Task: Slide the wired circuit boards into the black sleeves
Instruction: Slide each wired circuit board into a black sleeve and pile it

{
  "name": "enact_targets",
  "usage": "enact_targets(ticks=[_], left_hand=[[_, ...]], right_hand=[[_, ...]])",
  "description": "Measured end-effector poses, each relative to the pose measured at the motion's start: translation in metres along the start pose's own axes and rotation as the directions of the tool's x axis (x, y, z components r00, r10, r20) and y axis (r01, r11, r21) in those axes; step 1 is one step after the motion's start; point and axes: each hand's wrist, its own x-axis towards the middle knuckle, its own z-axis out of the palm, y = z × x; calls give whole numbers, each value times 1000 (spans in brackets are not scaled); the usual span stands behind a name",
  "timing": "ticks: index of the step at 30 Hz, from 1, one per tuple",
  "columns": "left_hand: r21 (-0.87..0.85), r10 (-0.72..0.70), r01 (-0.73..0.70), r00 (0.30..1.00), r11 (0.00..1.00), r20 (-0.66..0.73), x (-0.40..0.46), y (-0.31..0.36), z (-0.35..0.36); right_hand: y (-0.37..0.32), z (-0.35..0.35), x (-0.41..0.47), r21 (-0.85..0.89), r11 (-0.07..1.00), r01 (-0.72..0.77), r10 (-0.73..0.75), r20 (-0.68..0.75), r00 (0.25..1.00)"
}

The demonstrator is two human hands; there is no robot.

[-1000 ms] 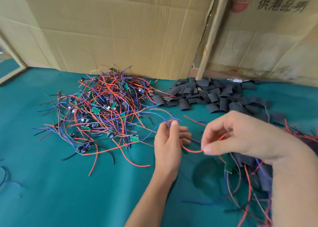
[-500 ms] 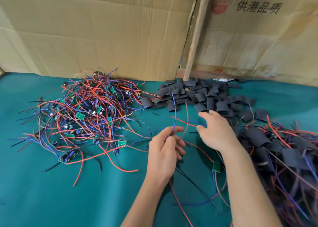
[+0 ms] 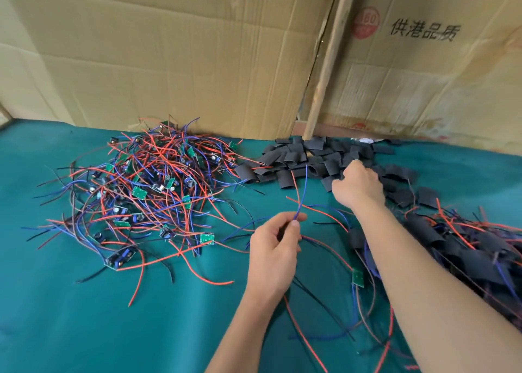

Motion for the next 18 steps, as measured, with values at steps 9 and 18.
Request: enact_targets(ticks=[9,18], left_hand=[[-75,-21,21,1000,997,-4,2,2,-1],[-48,-3,3,1000,999,-4,1,3,0]], right_hand=[[-1,-9,10,30,996,-79,83,-183,980],[-6,-34,-75,959,275,72,-1,-75,997]])
